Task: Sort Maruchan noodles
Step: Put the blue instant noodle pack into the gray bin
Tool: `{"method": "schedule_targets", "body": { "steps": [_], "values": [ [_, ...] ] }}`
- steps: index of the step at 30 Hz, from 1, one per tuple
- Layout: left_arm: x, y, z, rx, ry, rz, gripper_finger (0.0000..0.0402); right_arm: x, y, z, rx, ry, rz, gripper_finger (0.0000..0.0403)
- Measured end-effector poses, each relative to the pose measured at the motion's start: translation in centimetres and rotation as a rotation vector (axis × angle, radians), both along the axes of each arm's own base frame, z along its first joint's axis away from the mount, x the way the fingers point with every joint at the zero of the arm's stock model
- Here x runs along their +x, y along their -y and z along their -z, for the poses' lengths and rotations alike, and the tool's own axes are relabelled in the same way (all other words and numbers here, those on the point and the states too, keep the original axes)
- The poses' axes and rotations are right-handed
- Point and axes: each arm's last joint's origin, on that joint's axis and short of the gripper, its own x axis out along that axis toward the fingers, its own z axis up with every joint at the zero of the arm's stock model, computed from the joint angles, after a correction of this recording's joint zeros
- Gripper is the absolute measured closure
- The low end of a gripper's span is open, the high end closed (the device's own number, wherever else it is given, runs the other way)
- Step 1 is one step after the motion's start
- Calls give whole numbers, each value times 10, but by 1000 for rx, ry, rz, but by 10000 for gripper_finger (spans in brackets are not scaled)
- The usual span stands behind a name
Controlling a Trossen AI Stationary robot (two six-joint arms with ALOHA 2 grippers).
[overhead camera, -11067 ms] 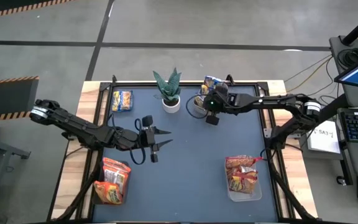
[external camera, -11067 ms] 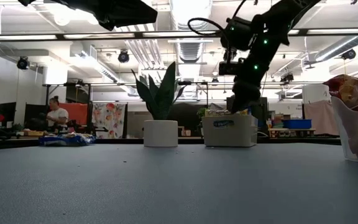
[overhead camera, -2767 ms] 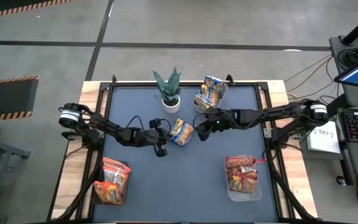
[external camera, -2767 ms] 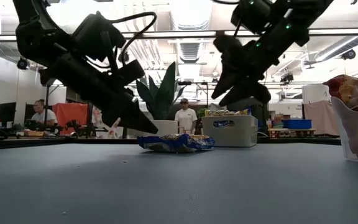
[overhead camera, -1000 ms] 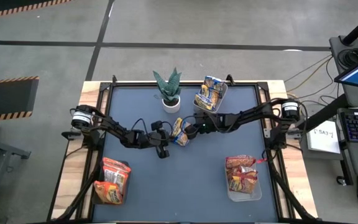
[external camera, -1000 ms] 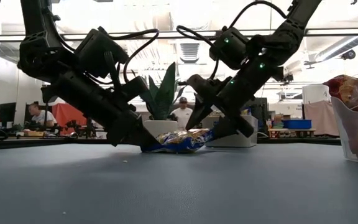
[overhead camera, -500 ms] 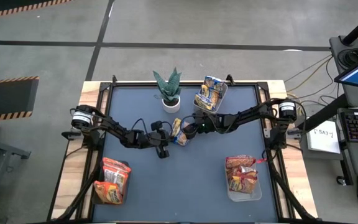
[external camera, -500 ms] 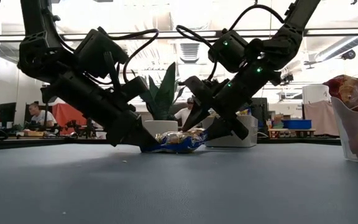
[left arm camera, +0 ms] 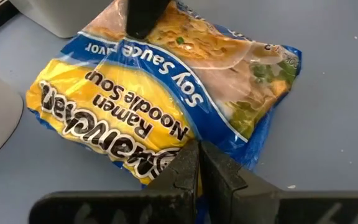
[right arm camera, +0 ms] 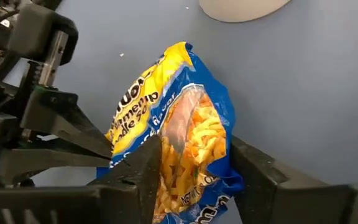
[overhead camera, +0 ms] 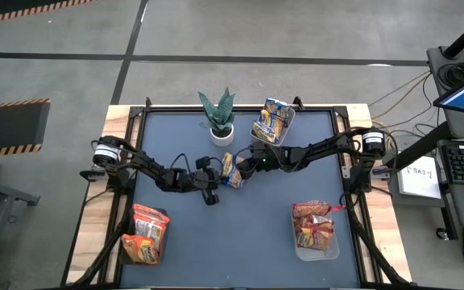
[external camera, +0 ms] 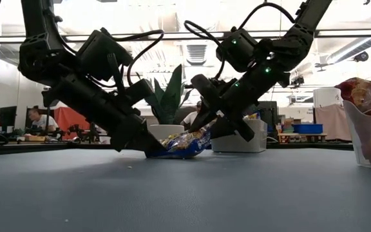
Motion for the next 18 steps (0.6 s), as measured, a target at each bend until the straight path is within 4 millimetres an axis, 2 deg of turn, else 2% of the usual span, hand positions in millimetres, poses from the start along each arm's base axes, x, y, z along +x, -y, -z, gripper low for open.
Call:
{"method": "schedule_targets", "body": {
  "steps": [4,13,18],
  "values": [
    [0,0,0,0,5,0,387,0,-1,1,1,-8,-12,269],
    [0,1,-3,7,6,15,325,0,-1,1,-4,-9,-19,273],
    [-2,4,-10,18,-5,33,312,0,-1,1,1,-6,-27,287]
  ]
}}
